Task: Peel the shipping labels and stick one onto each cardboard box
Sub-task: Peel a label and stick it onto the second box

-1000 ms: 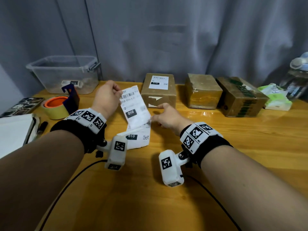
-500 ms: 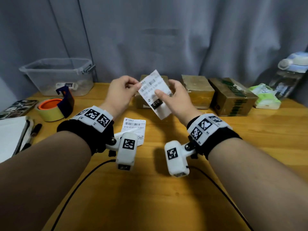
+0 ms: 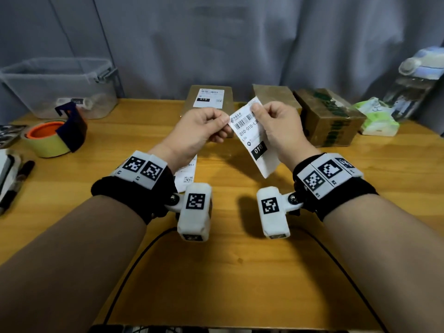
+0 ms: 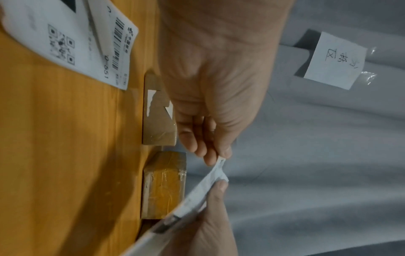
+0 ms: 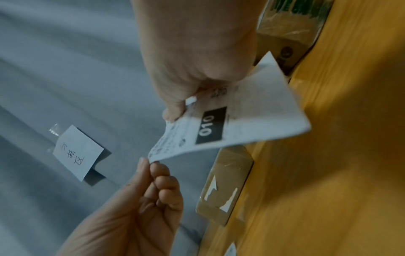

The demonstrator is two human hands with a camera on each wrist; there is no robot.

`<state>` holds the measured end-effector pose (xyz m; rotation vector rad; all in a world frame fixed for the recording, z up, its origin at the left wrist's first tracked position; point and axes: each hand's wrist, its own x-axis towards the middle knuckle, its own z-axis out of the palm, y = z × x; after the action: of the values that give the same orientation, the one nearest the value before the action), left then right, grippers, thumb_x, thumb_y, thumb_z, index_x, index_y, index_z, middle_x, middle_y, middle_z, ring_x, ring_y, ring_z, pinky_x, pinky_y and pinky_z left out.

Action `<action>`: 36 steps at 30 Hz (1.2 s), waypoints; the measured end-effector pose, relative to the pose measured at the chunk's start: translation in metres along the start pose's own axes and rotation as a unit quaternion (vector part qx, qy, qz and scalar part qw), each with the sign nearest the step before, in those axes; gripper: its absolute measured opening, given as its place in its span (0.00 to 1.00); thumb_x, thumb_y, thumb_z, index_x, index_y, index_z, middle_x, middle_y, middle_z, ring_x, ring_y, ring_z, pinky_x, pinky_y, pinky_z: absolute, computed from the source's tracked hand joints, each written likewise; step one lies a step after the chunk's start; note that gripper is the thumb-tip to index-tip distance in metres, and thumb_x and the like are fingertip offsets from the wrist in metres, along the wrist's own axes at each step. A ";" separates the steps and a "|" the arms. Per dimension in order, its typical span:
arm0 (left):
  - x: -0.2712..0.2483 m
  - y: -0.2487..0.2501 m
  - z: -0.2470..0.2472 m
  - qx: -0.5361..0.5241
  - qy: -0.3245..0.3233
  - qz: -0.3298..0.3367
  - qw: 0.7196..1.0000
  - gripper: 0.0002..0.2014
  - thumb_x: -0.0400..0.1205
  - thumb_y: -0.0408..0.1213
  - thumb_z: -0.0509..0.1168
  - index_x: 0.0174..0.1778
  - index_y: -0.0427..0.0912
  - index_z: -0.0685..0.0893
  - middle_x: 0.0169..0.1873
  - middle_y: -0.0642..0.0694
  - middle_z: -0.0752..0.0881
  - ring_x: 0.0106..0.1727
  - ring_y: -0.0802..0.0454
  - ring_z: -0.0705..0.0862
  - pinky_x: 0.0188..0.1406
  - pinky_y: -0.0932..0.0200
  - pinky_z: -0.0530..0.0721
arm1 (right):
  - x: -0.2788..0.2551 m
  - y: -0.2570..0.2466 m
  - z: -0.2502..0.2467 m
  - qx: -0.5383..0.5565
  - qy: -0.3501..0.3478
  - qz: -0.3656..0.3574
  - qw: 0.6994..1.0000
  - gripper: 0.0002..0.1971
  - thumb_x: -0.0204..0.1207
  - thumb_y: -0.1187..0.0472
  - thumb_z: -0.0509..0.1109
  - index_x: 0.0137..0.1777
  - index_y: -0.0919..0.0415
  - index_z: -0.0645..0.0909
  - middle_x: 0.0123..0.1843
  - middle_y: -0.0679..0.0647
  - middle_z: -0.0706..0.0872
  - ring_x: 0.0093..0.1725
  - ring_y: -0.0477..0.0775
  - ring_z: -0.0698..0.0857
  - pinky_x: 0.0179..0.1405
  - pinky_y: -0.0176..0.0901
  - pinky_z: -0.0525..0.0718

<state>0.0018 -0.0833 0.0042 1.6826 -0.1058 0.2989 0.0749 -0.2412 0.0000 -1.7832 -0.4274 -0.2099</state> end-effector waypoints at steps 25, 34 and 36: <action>0.002 -0.017 0.020 -0.089 0.065 -0.010 0.994 0.07 0.82 0.31 0.62 0.42 0.42 0.84 0.35 0.49 0.84 0.37 0.60 0.81 0.42 0.68 0.82 | -0.025 -0.008 0.013 0.141 -0.060 -0.027 0.988 0.06 0.77 0.70 0.70 0.51 0.70 0.87 0.39 0.51 0.87 0.35 0.35 0.86 0.34 0.26 0.80; -0.002 -0.013 0.022 -0.078 0.086 -0.016 0.993 0.05 0.81 0.33 0.65 0.42 0.41 0.85 0.35 0.48 0.86 0.38 0.59 0.83 0.41 0.67 0.83 | -0.027 -0.006 0.012 0.148 -0.072 -0.030 0.986 0.06 0.79 0.70 0.68 0.51 0.68 0.86 0.41 0.53 0.88 0.38 0.38 0.88 0.35 0.28 0.82; -0.002 -0.011 0.022 -0.075 0.091 -0.019 0.993 0.04 0.81 0.33 0.65 0.43 0.40 0.85 0.35 0.47 0.86 0.38 0.58 0.83 0.41 0.66 0.83 | -0.027 -0.006 0.012 0.147 -0.073 -0.033 0.986 0.07 0.79 0.70 0.68 0.52 0.70 0.86 0.42 0.54 0.88 0.39 0.40 0.88 0.36 0.28 0.82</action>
<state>0.0053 -0.1042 -0.0096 1.4987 0.0391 0.4047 0.0471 -0.2329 -0.0074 -1.5008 -0.5922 -0.0587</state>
